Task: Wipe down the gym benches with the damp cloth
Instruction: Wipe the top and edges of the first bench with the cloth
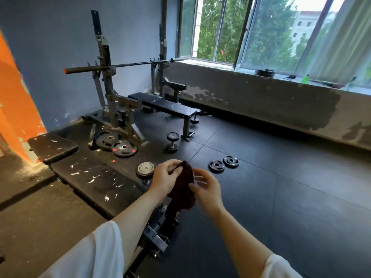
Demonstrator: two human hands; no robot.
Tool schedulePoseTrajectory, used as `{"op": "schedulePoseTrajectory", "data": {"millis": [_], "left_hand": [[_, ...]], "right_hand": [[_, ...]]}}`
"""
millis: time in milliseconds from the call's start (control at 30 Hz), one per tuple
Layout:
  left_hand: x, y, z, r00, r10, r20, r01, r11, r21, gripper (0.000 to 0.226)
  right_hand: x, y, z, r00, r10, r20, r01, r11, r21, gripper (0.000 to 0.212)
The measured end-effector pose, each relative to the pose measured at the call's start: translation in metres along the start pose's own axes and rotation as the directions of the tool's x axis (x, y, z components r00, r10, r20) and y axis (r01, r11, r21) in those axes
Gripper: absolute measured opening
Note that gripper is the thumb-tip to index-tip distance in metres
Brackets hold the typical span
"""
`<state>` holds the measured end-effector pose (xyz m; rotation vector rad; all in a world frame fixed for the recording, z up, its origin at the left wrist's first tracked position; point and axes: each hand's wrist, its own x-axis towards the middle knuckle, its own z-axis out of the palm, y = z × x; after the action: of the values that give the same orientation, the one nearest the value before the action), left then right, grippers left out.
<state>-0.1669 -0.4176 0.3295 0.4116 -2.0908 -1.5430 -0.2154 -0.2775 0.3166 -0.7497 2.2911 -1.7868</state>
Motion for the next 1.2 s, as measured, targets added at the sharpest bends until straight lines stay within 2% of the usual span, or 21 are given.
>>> {"op": "schedulePoseTrajectory", "data": {"millis": [200, 267, 400, 533, 633, 833, 1000, 1200], "left_hand": [[0.103, -0.009, 0.041, 0.998, -0.027, 0.052, 0.03, 0.997, -0.068, 0.01], [0.136, -0.014, 0.06, 0.995, -0.039, 0.09, 0.048, 0.994, -0.099, 0.011], [0.208, -0.031, 0.105, 0.985, -0.088, 0.15, 0.107, 0.986, -0.127, 0.016], [0.297, -0.041, 0.164, 0.983, -0.108, 0.15, 0.127, 0.984, -0.124, 0.016], [0.373, -0.043, 0.202, 0.985, -0.117, 0.126, 0.13, 0.987, -0.1, 0.014], [0.503, -0.077, 0.227, 0.951, -0.308, -0.017, 0.308, 0.951, 0.027, 0.013], [0.606, -0.113, 0.231, 0.939, -0.326, -0.114, 0.335, 0.94, 0.071, 0.016], [0.77, -0.18, 0.25, 0.952, -0.298, -0.073, 0.306, 0.935, 0.18, 0.019]], "right_hand": [[0.071, 0.03, -0.011, 0.998, -0.046, 0.032, 0.052, 0.976, -0.211, 0.11], [0.104, 0.046, -0.015, 0.995, -0.098, 0.036, 0.103, 0.964, -0.245, 0.116], [0.184, 0.083, -0.031, 0.976, -0.212, -0.047, 0.193, 0.945, -0.266, 0.102], [0.286, 0.123, -0.061, 0.96, -0.255, -0.118, 0.227, 0.952, -0.205, 0.085], [0.375, 0.149, -0.098, 0.971, -0.208, -0.114, 0.188, 0.969, -0.163, 0.079], [0.546, 0.188, -0.158, 0.993, -0.073, -0.092, 0.05, 0.972, -0.231, 0.077], [0.664, 0.218, -0.153, 1.0, -0.023, -0.014, 0.019, 0.972, -0.233, 0.074], [0.823, 0.269, -0.108, 0.998, -0.042, 0.041, 0.05, 0.972, -0.229, 0.076]]}}
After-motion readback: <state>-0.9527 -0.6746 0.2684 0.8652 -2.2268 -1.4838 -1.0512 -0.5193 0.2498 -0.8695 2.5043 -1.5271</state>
